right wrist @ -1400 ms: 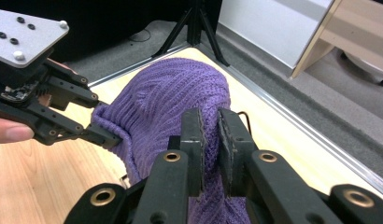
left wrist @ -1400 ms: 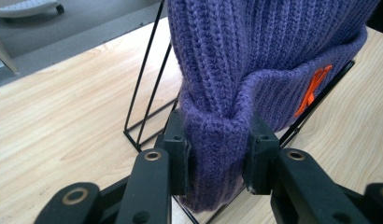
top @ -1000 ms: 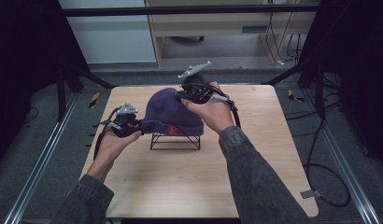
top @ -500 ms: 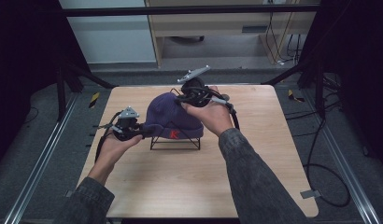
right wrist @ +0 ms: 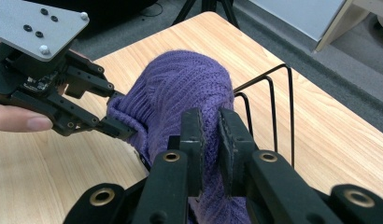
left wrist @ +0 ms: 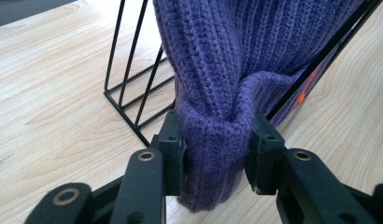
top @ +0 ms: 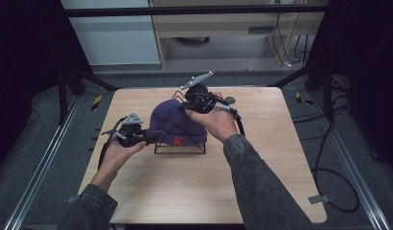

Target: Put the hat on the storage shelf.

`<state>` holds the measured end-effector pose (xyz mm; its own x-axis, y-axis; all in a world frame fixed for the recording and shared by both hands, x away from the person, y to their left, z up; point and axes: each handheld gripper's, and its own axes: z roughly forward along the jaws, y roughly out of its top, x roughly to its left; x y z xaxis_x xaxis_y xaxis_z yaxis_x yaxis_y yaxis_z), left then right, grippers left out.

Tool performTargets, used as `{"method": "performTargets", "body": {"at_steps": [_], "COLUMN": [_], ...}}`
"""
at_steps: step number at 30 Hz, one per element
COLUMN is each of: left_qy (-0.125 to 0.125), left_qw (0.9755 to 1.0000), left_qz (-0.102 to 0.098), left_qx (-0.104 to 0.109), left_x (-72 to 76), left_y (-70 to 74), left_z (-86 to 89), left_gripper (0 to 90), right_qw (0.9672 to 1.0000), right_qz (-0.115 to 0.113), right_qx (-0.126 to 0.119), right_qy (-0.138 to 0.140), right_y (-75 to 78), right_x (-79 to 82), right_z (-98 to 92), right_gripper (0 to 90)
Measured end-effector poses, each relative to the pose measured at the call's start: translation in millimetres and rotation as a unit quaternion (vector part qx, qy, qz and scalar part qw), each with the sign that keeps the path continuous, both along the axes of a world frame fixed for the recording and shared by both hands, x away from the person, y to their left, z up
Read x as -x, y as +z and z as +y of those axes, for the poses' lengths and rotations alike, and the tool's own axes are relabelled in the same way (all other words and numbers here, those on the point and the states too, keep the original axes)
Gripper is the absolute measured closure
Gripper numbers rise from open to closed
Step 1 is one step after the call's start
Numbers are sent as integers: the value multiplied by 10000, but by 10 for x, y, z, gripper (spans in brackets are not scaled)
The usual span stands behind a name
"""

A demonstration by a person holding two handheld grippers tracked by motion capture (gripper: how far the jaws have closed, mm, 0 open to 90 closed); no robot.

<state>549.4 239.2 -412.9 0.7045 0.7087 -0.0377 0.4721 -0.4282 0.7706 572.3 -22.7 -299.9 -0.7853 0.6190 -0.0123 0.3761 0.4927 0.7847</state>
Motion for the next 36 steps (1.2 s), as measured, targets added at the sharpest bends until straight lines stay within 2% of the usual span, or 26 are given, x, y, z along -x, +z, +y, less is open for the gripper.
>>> {"method": "performTargets", "body": {"at_steps": [4,9,19,25,28,36], "left_qy": [-65,22,68,106,117,142], "left_qw": [10000,10000,9999,9998,9997,9996], "left_qz": [-29,10,134,155,200,189], "left_qx": [17,45,-83,-57,-117,-139], "left_x": [3,8,-1,-1,-5,17], "left_y": [-7,-60,-129,-141,-148,-154], "left_z": [-11,0,3,3,4,28], "left_gripper": [626,625,623,605,581,543], "right_qw": [10000,10000,9998,9998,9998,9999], "right_qz": [15,55,163,164,176,122], "right_qx": [10,37,62,87,108,6], "right_qy": [17,17,13,10,-15,-31], "right_y": [-17,-58,-154,-155,-159,-123], "right_x": [4,7,-1,4,4,32], "right_z": [10,7,18,27,32,17], "right_gripper": [812,811,805,800,776,760]}}
